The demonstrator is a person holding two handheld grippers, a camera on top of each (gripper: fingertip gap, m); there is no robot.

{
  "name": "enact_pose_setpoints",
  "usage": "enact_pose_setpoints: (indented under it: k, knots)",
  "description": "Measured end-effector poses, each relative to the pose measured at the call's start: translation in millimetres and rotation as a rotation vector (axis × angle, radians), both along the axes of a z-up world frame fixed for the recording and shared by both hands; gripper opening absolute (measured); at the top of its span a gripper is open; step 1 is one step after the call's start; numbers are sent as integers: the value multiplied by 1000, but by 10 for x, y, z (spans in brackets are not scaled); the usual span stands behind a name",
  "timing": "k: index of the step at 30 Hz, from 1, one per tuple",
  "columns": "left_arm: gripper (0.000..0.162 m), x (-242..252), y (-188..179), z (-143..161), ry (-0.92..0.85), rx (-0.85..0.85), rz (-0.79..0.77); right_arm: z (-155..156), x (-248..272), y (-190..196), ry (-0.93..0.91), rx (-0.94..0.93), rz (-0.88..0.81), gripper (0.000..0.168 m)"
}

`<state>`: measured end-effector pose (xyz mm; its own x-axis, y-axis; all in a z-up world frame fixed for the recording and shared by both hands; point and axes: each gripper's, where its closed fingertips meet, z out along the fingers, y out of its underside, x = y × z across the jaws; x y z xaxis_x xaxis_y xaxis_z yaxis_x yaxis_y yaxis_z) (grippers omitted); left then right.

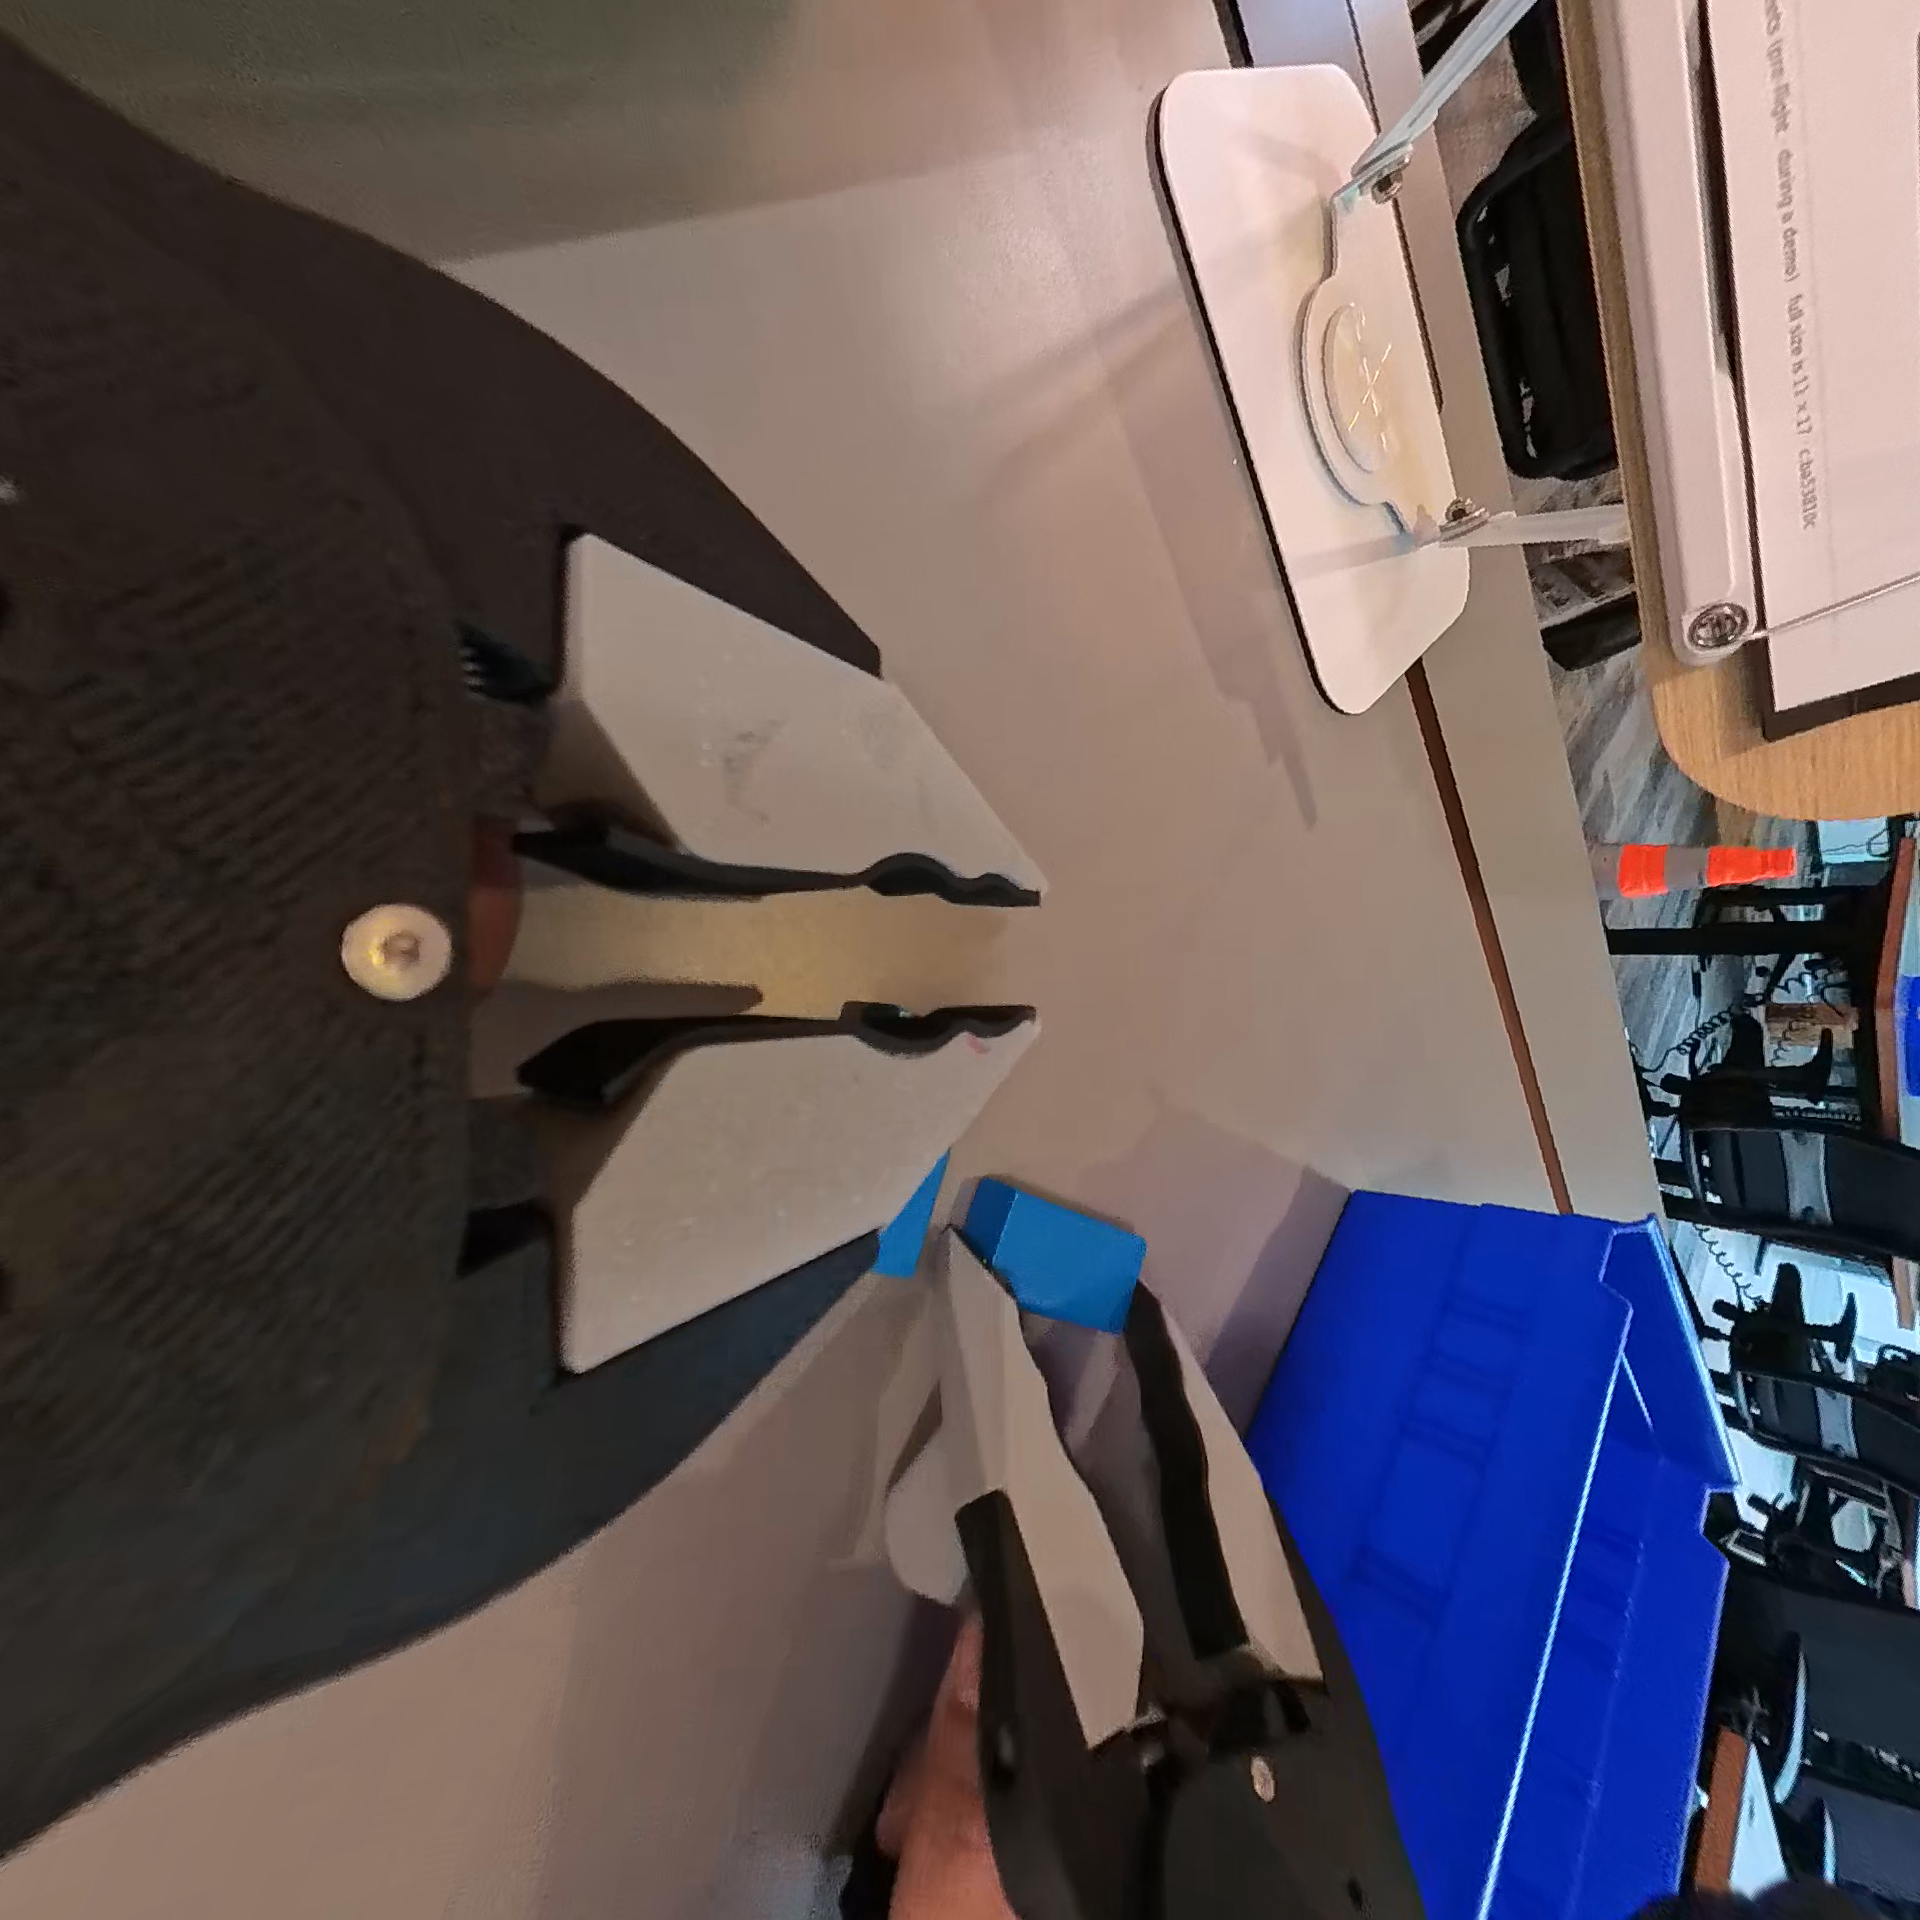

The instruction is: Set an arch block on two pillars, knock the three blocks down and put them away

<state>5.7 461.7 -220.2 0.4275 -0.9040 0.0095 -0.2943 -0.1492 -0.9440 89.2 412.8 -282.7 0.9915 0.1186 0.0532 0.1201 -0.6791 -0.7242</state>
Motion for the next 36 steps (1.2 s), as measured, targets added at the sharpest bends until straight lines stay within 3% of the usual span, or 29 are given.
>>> enact_pose_setpoints:
  k: [5, 9, 11, 14, 16, 20, 23, 26, 29, 32, 36]
  knots:
    - [16, -10, 8, 13, -12, -4, 4, 260, -29, -86, -35, 84, 12, 64]
    - [16, -7, 3, 9, -7, 0, 3, 974, 111, -295, -126, 284, -31, 65]
    - [16, -7, 2, 9, -7, 2, 3, 1358, 371, -455, -187, 373, -103, 65]
    - [16, -9, 4, 11, -9, 0, 3, 1665, 913, -702, -174, 428, -241, 65]
    - [16, -11, 4, 16, -11, 1, 4, 1608, 1302, -849, -143, 398, -330, 65]
    - [16, -13, 2, 19, -13, 3, 4, 923, 1811, -1052, -95, 141, -424, 67]
    - [16, -16, 4, 25, -17, 4, 5, 930, 1829, -1140, -94, 185, -447, 69]
    - [16, -10, 4, 12, -10, -1, 3, 1277, 1487, -1095, -75, 309, -382, 68]
    - [16, -9, 4, 11, -7, 2, 4, 1445, 681, -879, 30, 365, -162, 68]
    - [16, -21, 17, 23, -17, -1, 13, 1116, -64, -619, 74, 258, 21, 69]
    - [16, -53, 51, 51, -44, -11, 34, 515, -503, -250, 7, 146, 100, 65]
